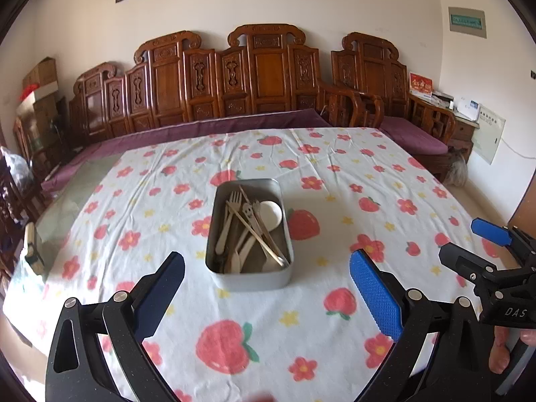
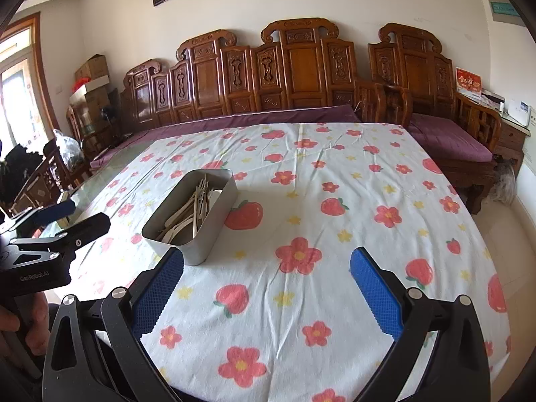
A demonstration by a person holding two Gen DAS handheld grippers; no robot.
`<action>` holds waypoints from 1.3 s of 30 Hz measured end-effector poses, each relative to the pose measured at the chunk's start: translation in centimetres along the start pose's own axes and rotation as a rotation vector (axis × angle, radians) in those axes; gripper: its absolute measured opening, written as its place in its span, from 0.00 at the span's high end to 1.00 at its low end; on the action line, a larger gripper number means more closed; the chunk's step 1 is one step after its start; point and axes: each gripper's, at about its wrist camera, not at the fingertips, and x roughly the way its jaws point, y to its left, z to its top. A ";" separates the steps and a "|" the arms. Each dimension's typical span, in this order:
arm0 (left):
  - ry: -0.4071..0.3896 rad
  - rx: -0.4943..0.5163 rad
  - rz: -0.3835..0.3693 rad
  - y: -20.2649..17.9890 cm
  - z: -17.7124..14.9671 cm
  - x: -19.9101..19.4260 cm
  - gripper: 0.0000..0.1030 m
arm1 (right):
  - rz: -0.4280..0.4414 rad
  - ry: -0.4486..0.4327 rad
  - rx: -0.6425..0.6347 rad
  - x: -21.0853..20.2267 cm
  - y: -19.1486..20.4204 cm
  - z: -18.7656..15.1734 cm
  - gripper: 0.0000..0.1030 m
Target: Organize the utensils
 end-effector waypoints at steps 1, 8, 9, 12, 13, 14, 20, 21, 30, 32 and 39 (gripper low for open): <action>0.002 -0.005 -0.006 0.0 -0.1 -0.2 0.08 | -0.004 -0.008 -0.002 -0.5 0.0 -0.2 0.02; -0.035 -0.023 0.004 0.0 0.4 -3.2 0.08 | -0.008 -0.068 -0.022 -4.1 0.9 0.6 0.02; -0.048 -0.029 0.007 0.1 0.7 -3.9 0.08 | -0.011 -0.089 -0.027 -4.9 1.1 0.9 0.02; -0.085 -0.039 0.005 0.2 1.3 -6.1 0.08 | -0.007 -0.134 -0.033 -7.0 1.7 1.9 0.02; -0.093 -0.039 0.010 0.2 1.5 -6.7 0.08 | -0.001 -0.153 -0.030 -7.9 1.9 2.2 0.02; -0.108 -0.038 0.015 0.1 1.8 -7.5 0.08 | 0.003 -0.167 -0.029 -8.6 2.1 2.5 0.02; -0.190 -0.042 0.045 0.0 2.8 -11.7 0.08 | 0.013 -0.258 -0.030 -13.0 3.0 3.8 0.02; -0.203 -0.037 0.055 -0.1 2.9 -12.4 0.08 | 0.015 -0.269 -0.029 -13.6 3.1 3.9 0.02; -0.274 -0.036 0.078 0.0 3.4 -15.8 0.07 | 0.007 -0.330 -0.026 -17.0 3.4 4.2 0.02; -0.279 -0.042 0.080 0.1 3.5 -16.0 0.07 | 0.010 -0.330 -0.025 -17.1 3.4 4.3 0.02; -0.273 -0.051 0.076 0.4 3.1 -16.0 0.08 | -0.004 -0.327 -0.042 -17.0 3.8 4.1 0.02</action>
